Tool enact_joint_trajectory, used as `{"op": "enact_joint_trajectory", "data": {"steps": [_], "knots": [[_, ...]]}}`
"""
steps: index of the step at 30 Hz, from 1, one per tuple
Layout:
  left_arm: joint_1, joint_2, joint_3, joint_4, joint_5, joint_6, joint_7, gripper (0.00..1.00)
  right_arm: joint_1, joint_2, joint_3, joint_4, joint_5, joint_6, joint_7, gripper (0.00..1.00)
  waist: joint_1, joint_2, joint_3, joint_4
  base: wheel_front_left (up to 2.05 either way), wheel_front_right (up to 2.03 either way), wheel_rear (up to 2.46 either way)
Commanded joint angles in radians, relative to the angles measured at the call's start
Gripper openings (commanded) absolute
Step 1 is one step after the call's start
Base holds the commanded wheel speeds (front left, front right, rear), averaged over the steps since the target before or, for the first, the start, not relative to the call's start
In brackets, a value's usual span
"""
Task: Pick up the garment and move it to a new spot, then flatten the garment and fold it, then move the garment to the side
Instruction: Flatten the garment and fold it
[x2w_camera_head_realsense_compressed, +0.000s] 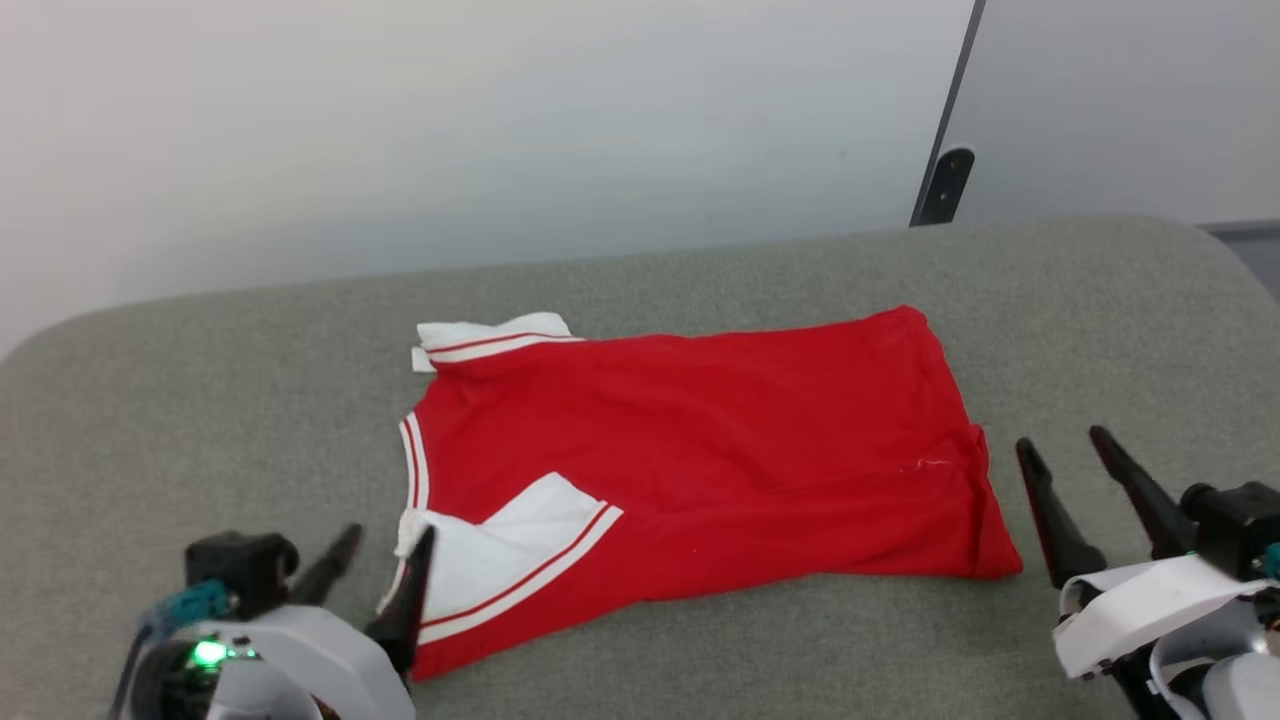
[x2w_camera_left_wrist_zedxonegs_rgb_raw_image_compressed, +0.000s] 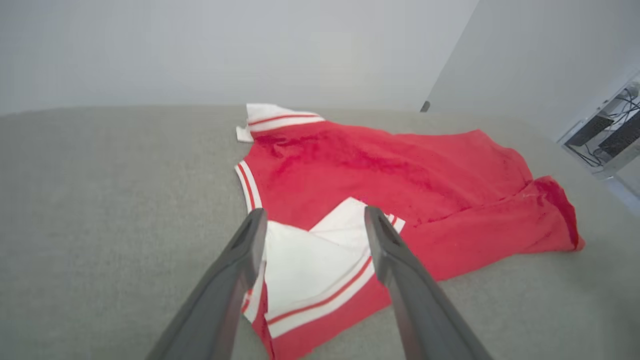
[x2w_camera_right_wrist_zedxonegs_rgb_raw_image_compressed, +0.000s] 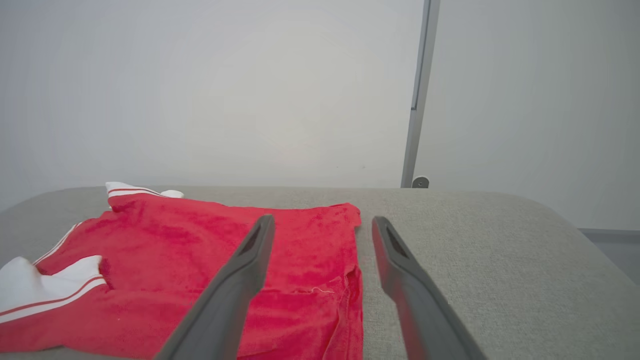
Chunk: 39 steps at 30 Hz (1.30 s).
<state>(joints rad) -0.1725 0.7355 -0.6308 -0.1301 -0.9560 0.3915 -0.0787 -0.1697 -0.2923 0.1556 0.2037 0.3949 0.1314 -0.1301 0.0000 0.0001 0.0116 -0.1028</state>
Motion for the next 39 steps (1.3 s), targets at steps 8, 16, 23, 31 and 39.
{"op": "enact_joint_trajectory", "data": {"steps": [8, 16, 23, 31, 39], "knots": [[-0.13, 0.056, -0.006, 0.063, -0.176, -0.104, 0.315, 1.0, -0.045, -0.018, -0.036, -0.056, -0.007, -0.002, 0.059, 1.0, 0.0, -0.0001, 0.114, -0.027, 0.0, 0.0, 0.0], [-0.287, 0.081, -0.051, 0.164, -0.264, -0.094, 0.635, 1.0, -0.089, -0.016, -0.039, -0.059, -0.007, -0.002, 0.053, 1.0, 0.0, -0.0001, 0.17, -0.047, 0.0, 0.0, 0.0], [-0.374, 0.08, -0.118, 0.236, -0.246, -0.088, 0.798, 1.0, -0.1, 0.0, -0.047, -0.047, -0.004, -0.002, 0.047, 1.0, 0.0, -0.0001, 0.197, -0.057, 0.0, 0.0, 0.0], [-0.417, 0.051, -0.209, 0.375, -0.191, -0.093, 0.903, 1.0, -0.119, 0.011, -0.043, -0.055, 0.014, -0.002, 0.063, 1.0, 0.0, -0.0001, 0.226, -0.067, 0.0, 0.0, 0.0], [-0.416, -0.036, -0.242, 0.475, -0.226, -0.108, 0.954, 0.0, -0.134, -0.002, -0.018, -0.043, 0.03, -0.002, 0.188, 1.0, 0.0, -0.0001, 0.236, -0.068, 0.0, 0.0, 0.0]]}}
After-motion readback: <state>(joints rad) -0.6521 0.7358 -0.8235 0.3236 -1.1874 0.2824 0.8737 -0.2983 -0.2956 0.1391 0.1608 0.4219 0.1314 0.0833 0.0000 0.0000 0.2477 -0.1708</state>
